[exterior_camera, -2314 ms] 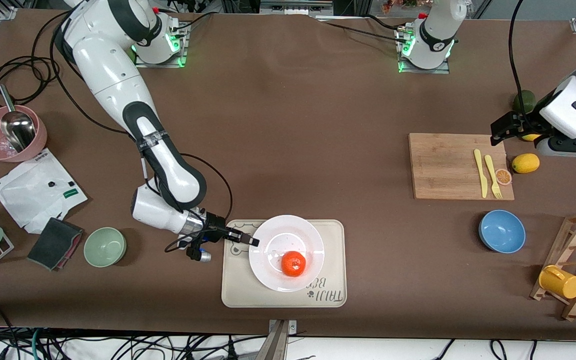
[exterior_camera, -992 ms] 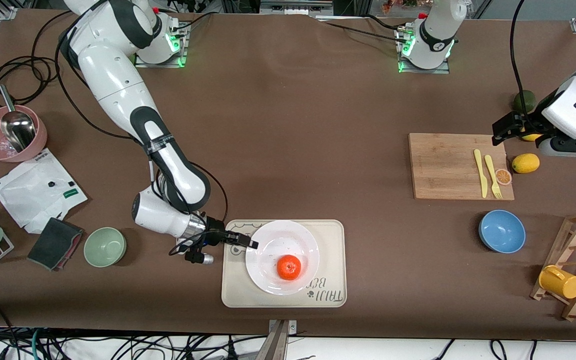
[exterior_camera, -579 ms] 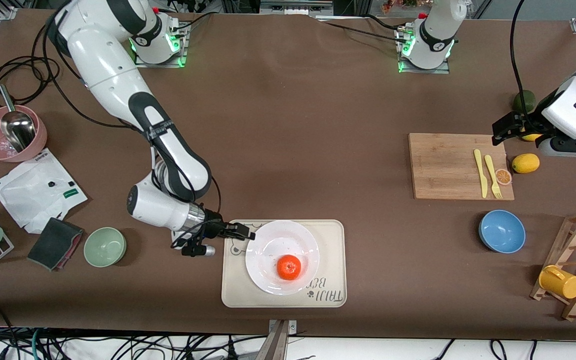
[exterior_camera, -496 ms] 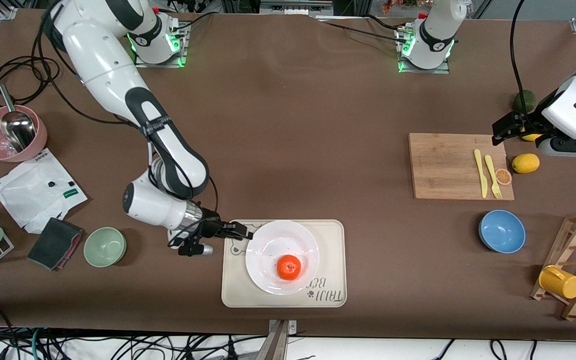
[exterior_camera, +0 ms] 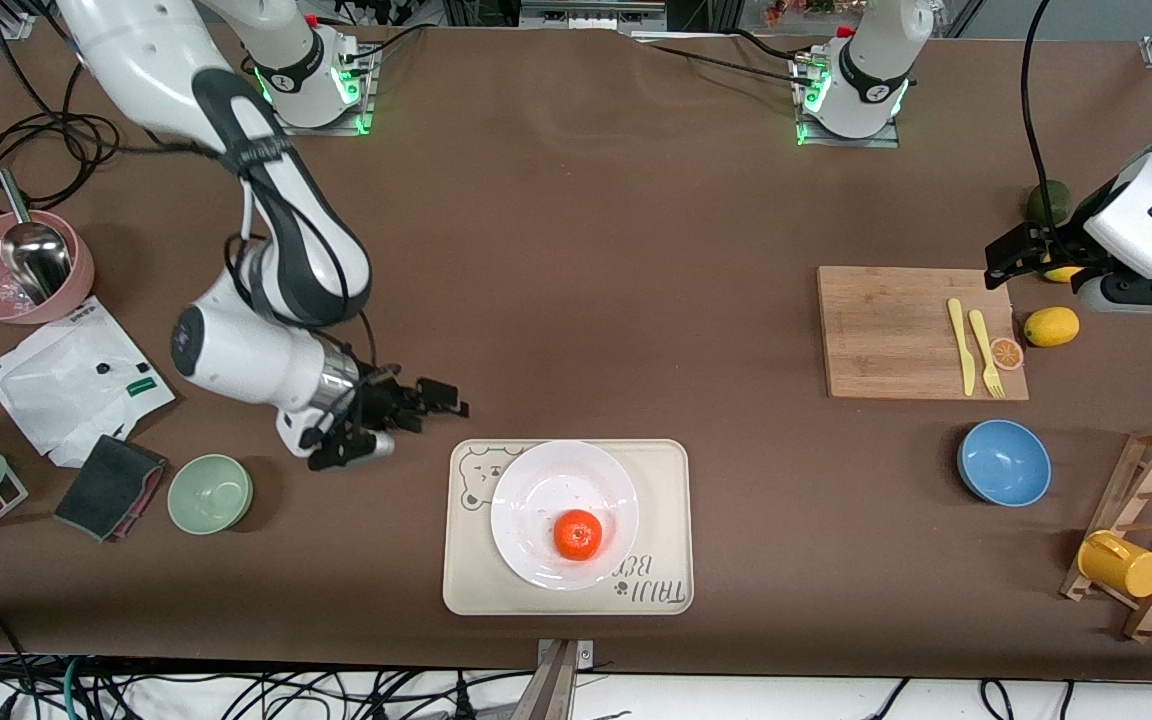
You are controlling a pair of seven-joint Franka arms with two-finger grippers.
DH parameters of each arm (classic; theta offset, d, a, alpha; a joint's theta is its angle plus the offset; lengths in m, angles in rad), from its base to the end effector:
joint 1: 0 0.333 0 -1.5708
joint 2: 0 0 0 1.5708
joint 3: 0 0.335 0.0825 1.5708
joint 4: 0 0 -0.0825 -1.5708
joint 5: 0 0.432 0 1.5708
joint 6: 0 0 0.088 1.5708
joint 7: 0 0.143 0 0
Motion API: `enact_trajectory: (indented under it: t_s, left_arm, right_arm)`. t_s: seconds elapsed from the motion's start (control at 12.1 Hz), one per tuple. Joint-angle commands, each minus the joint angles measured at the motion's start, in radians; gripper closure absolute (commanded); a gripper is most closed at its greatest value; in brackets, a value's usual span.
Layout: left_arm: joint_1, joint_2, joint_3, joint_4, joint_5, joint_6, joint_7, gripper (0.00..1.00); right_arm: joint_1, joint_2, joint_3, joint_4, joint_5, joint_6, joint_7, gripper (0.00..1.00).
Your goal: Place orange and plate with both arms
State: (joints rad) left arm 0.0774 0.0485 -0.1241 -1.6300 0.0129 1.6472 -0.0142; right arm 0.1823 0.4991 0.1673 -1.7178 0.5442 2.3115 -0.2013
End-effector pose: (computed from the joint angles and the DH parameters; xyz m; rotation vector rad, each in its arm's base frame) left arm 0.6199 -0.0258 0.5537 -3.1330 0.0527 0.0481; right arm 0.6841 0.2645 0.2711 -2.6306 -0.2264 -0.0701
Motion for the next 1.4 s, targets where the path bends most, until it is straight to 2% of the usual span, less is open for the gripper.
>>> enact_trajectory:
  t_s: [0.0, 0.17, 0.25, 0.58, 0.83, 1.32]
  left_arm:
    - [0.021, 0.014, 0.006, 0.022, -0.019, -0.02, 0.026, 0.0]
    - [0.041, 0.014, 0.006, 0.022, -0.021, -0.02, 0.029, 0.0]
    - [0.048, 0.014, 0.004, 0.019, -0.021, -0.02, 0.029, 0.0]
    - [0.051, 0.019, 0.004, 0.022, -0.022, -0.021, 0.029, 0.0]
    - [0.05, 0.021, 0.004, 0.024, -0.022, -0.021, 0.029, 0.0]
    - [0.051, 0.021, 0.004, 0.024, -0.022, -0.021, 0.029, 0.0]
  right_arm:
    - [-0.006, -0.285, -0.058, -0.233, -0.113, -0.143, 0.011, 0.0]
    - [-0.007, -0.376, -0.104, -0.22, -0.256, -0.3, 0.066, 0.0]
    - [-0.007, -0.408, -0.107, -0.203, -0.323, -0.36, 0.083, 0.0]
    - [-0.006, -0.468, -0.138, -0.109, -0.47, -0.536, 0.094, 0.0]
    - [-0.006, -0.461, -0.153, 0.024, -0.515, -0.688, 0.126, 0.0]
    - [-0.007, -0.47, -0.157, 0.106, -0.532, -0.808, 0.163, 0.0]
